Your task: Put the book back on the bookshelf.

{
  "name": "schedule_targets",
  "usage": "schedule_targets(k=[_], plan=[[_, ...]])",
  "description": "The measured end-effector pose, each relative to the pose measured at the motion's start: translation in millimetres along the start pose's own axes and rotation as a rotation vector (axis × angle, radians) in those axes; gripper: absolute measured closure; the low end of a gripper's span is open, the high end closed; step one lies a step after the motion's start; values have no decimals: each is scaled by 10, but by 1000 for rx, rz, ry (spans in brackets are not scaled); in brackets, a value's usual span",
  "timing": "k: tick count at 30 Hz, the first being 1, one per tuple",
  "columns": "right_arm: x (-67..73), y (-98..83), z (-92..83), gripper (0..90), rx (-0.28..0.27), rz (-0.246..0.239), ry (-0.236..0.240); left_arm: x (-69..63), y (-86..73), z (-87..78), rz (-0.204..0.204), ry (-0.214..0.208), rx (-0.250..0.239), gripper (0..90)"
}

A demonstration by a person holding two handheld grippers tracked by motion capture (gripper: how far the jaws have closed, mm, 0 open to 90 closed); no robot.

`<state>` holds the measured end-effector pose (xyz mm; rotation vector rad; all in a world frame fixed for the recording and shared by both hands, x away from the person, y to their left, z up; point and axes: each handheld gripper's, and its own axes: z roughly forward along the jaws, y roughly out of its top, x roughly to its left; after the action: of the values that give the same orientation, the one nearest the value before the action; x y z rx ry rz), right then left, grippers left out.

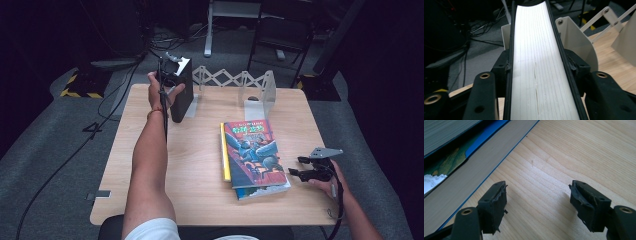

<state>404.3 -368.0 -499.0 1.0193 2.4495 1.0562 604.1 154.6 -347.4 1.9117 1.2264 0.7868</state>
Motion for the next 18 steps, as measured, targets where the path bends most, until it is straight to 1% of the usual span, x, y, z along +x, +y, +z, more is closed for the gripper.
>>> schedule_targets(k=[5,7,9,11,14,16,18], plan=[[1,-1,-2,299,0,5,2,-35,-2,-9,-13,-32,-29,521],[-1,-2,-4,299,0,7,1,-50,-3,-9,-12,-33,-38,525],[-4,-3,-4,300,0,7,2,-58,-4,-11,-19,-30,-41,527],[-6,-4,-5,300,-1,10,4,-64,-4,-15,-17,-31,-42,529],[-8,-6,-5,301,-2,12,5,-91,9,-10,-19,-12,-46,530],[-9,-6,-7,302,-3,15,6,-87,28,-13,-30,-11,-61,531],[-9,-6,-7,302,-2,15,6,-75,52,-24,-30,-7,-78,530]])
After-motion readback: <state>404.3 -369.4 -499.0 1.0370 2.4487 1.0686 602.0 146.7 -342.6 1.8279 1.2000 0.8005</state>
